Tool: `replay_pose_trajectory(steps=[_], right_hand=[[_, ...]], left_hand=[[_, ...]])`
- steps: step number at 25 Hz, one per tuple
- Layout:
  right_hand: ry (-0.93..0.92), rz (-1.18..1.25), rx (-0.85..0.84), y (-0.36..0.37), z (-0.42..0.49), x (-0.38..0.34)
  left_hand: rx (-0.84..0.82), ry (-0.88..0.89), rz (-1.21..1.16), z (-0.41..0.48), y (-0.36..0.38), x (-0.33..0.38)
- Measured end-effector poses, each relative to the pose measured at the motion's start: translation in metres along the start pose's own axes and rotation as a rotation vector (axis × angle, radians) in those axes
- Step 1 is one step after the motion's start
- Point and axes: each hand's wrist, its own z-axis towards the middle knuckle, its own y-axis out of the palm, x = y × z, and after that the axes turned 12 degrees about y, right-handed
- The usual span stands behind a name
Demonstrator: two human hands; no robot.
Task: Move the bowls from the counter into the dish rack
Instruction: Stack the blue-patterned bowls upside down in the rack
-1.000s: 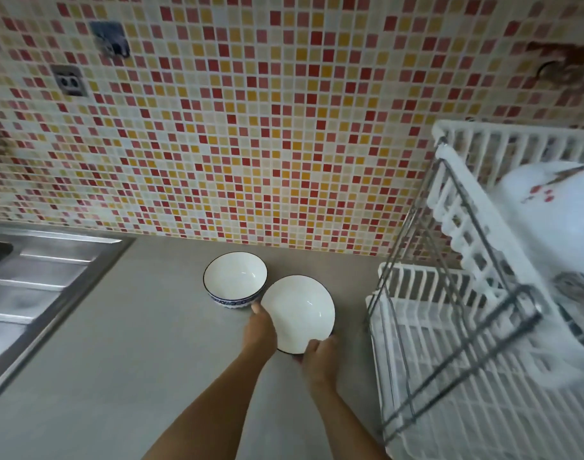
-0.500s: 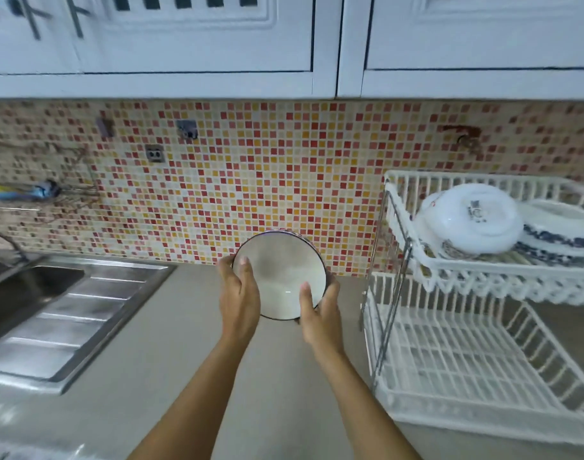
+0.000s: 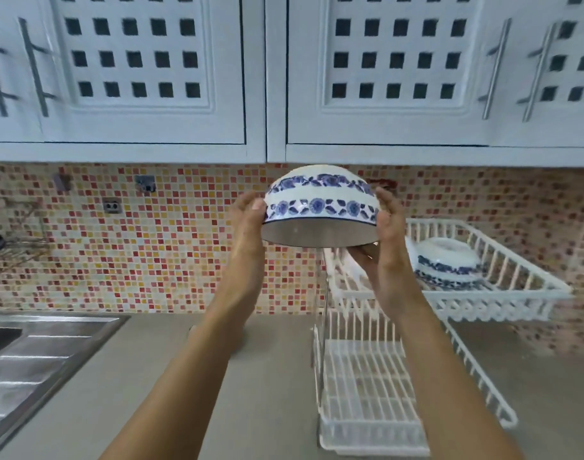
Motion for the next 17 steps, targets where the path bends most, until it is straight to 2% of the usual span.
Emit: replay_pose_trajectory(steps=[4, 7, 12, 17], right_hand=[[-0.008, -0.137, -0.048, -0.091, 0.009, -0.029], [0.002, -0.297, -0.074, -0.164, 0.024, -0.056], [-0.029, -0.591, -0.143, -0.268, 0.049, -0.083], [0.071, -0.587, -0.224, -0.343, 0.077, -0.055]], left_hand=[[-0.142, 0.006, -0.070, 0.016, 0.079, -0.002], [-0.377, 0.073, -0.073, 0.031, 0.134, -0.009], [-0.615, 0.149, 0.181, 0.051, 0.211, -0.012], [-0.844, 0.069, 0.342, 0.080, 0.258, -0.045]])
